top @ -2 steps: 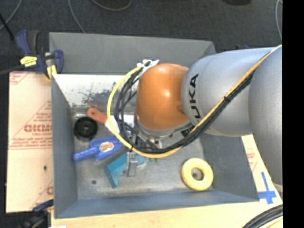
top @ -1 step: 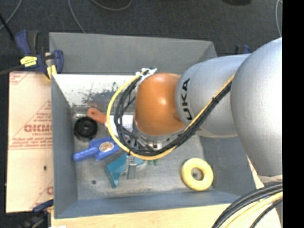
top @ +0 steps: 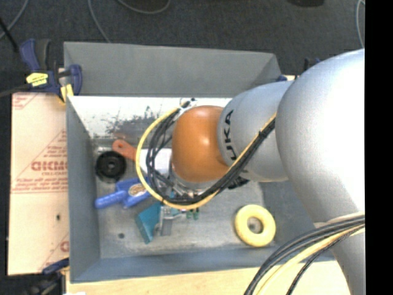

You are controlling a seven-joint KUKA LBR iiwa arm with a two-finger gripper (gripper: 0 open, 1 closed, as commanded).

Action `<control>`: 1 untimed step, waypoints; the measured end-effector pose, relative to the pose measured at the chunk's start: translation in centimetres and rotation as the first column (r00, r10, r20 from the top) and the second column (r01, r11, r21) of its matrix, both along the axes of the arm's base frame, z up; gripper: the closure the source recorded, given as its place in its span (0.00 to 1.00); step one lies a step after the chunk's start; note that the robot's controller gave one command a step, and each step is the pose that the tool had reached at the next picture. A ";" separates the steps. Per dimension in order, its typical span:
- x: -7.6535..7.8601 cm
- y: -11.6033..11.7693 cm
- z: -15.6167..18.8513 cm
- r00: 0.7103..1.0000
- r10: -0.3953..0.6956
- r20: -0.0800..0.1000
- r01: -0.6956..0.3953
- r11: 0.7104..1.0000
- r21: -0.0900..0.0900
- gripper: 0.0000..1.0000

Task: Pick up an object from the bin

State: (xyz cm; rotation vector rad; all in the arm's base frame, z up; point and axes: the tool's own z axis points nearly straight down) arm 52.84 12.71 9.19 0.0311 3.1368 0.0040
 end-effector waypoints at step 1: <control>2.0 1.5 -1.7 0.979 0.206 0.009 -0.206 0.979 -0.002 1.00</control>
Offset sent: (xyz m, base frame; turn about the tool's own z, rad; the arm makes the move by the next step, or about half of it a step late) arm 0.0000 0.0000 0.0000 0.0000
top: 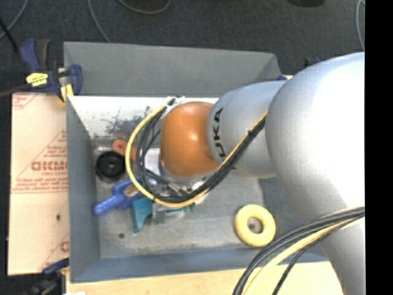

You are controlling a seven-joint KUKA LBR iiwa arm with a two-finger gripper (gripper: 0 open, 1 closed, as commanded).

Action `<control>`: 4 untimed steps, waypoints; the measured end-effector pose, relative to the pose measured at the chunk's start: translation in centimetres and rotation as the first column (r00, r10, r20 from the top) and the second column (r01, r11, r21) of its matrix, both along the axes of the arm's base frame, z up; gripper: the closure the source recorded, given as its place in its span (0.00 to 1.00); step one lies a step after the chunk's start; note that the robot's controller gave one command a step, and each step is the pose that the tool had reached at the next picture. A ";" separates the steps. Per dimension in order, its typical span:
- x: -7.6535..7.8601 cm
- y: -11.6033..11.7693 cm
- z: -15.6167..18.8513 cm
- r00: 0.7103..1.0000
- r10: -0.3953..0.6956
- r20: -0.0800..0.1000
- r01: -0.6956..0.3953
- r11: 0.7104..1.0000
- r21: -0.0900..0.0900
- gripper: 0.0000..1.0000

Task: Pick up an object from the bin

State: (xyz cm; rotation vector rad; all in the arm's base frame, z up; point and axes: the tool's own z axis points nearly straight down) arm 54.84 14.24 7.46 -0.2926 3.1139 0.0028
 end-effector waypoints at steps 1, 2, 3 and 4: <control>0.0 0.0 0.0 1.000 -0.001 0.000 0.001 1.000 0.000 1.00; 0.3 0.1 1.0 1.000 0.014 -0.002 -0.014 1.000 -0.002 1.00; 0.3 -0.2 5.1 1.000 -0.003 -0.009 0.003 1.000 -0.003 1.00; 0.7 -0.3 9.8 1.000 -0.013 0.002 0.013 1.000 0.000 1.00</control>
Offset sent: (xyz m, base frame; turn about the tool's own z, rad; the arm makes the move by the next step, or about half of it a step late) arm 0.0065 0.0043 0.0196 -0.0265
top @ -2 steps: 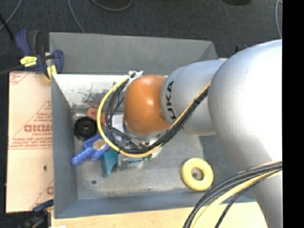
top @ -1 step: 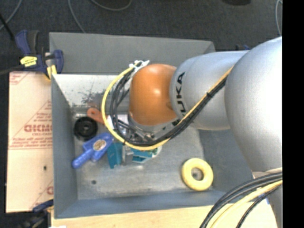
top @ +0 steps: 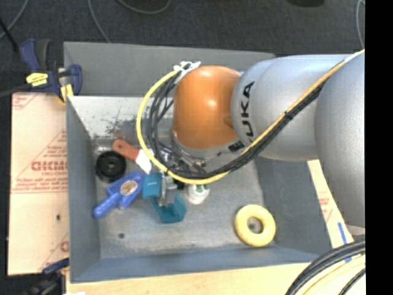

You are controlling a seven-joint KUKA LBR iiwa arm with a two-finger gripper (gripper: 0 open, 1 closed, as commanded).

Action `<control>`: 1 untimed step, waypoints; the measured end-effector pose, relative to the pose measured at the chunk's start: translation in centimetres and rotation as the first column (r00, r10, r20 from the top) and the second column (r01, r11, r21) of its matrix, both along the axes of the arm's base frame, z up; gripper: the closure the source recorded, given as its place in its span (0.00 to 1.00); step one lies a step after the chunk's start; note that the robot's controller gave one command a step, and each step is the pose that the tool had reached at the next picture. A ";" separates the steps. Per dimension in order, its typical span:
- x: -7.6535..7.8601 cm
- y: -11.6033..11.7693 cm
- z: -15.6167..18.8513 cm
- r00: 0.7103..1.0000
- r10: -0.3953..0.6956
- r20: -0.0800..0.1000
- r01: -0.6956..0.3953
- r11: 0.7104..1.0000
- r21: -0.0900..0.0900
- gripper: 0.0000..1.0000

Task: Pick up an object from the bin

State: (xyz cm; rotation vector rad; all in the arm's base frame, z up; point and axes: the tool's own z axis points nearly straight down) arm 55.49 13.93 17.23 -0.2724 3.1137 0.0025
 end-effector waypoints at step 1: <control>-1.2 0.0 1.6 1.000 -0.005 -0.011 0.005 1.000 -0.002 1.00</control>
Offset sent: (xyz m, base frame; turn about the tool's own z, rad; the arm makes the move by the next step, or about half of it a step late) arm -0.0161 0.0050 0.1481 -0.0057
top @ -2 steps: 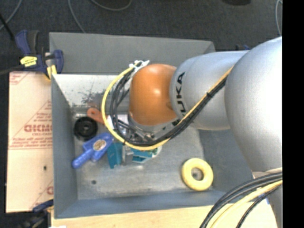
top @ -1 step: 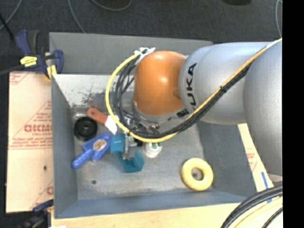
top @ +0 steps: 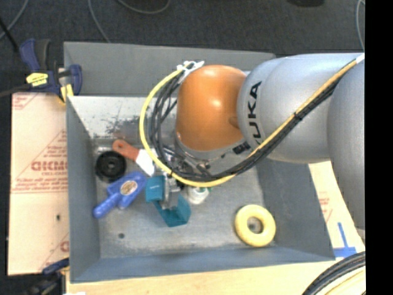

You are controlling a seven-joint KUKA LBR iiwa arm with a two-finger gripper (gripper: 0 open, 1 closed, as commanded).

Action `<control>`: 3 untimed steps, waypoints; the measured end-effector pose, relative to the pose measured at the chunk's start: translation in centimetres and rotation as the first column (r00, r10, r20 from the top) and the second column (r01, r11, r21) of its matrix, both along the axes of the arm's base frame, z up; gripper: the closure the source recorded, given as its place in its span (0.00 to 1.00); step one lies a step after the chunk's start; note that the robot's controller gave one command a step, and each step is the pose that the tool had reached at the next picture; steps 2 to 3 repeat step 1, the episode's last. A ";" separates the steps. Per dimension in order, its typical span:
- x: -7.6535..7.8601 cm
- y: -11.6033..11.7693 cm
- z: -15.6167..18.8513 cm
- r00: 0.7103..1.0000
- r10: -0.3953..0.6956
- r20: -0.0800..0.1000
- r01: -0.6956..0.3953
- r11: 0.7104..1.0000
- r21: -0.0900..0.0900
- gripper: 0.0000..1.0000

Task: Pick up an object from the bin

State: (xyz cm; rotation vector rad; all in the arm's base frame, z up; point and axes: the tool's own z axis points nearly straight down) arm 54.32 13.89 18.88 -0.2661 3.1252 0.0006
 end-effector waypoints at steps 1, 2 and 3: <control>-0.4 0.1 4.6 1.000 0.001 -0.005 -0.001 1.000 -0.002 1.00; -0.4 0.1 4.6 1.000 0.001 -0.005 -0.001 1.000 -0.002 1.00; -0.4 0.1 4.6 1.000 0.001 -0.005 -0.001 1.000 -0.002 1.00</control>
Offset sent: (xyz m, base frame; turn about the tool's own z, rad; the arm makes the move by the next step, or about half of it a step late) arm 0.0004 -0.0050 0.1746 -0.0102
